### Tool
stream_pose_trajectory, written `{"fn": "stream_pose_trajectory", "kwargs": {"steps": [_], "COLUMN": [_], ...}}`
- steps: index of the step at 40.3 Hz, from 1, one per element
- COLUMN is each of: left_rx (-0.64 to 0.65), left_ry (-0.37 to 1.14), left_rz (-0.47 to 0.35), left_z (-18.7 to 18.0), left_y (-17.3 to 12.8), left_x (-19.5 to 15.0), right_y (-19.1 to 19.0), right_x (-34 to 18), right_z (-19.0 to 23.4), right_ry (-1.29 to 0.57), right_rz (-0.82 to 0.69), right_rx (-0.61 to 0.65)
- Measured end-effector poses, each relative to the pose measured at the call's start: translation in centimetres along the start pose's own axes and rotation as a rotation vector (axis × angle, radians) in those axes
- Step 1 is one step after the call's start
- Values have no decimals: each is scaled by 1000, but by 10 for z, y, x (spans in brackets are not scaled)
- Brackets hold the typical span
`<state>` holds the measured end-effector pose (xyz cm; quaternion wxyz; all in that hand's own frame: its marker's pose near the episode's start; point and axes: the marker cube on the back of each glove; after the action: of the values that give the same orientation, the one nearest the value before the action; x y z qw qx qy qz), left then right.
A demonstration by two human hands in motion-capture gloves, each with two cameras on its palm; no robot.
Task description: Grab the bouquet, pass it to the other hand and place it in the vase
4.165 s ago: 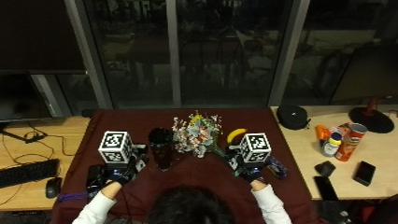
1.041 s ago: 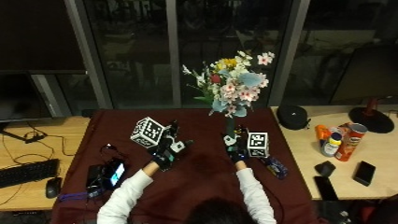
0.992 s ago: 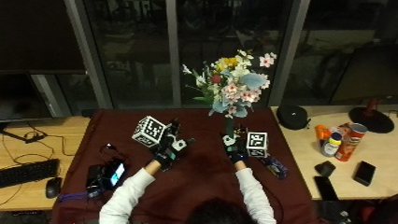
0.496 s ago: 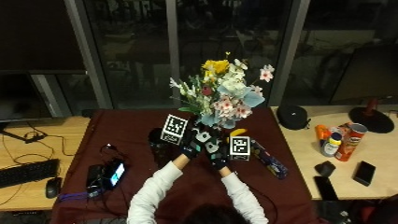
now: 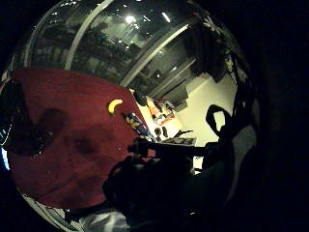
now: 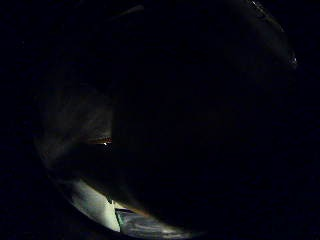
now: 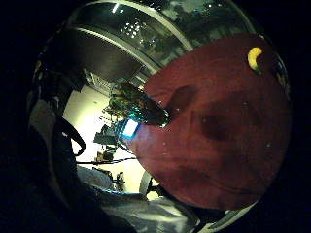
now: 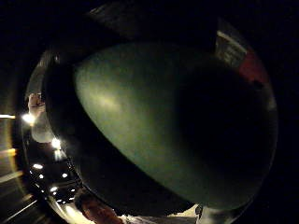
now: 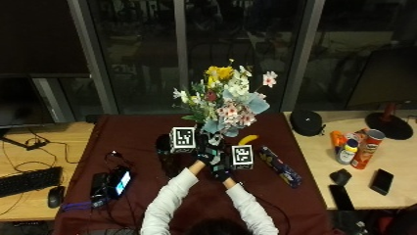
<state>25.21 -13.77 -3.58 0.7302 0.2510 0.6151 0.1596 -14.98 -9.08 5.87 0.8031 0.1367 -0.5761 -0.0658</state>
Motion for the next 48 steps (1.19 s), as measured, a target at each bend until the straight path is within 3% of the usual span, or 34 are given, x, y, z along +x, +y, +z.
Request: {"fn": "stream_pose_trajectory", "kwargs": {"steps": [5, 8, 12, 14, 16, 23, 27, 30, 35, 48], "left_rx": [0, -8, -42, -61, -65, 53, 113, 158, 237, 403], "left_ry": [-155, -173, -135, -123, -132, -324, -347, -371, -409, -464], "left_rz": [-188, -213, -236, -245, -237, -118, -80, -60, -54, -79], "left_z": [-10, -13, -12, -11, -11, -27, -31, -35, -43, -69], "left_y": [3, 6, 8, 9, 7, -12, -22, -30, -44, -81], "left_x": [-26, -28, -29, -30, -27, -15, -13, -11, -4, 18], "right_y": [5, 2, 6, 4, 4, 18, 15, 16, 15, 1], "right_x": [-3, 0, 7, 11, 14, 33, 40, 39, 24, 22], "right_z": [7, 7, 4, 1, -1, -13, -24, -31, -39, -65], "right_ry": [-31, 0, 23, 46, 71, 108, 95, 74, 18, 142], "right_rz": [37, -23, 75, -26, -113, 7, -3, 92, 133, 110], "right_rx": [-117, -173, -221, -258, -301, -337, -321, -308, -307, -286]}}
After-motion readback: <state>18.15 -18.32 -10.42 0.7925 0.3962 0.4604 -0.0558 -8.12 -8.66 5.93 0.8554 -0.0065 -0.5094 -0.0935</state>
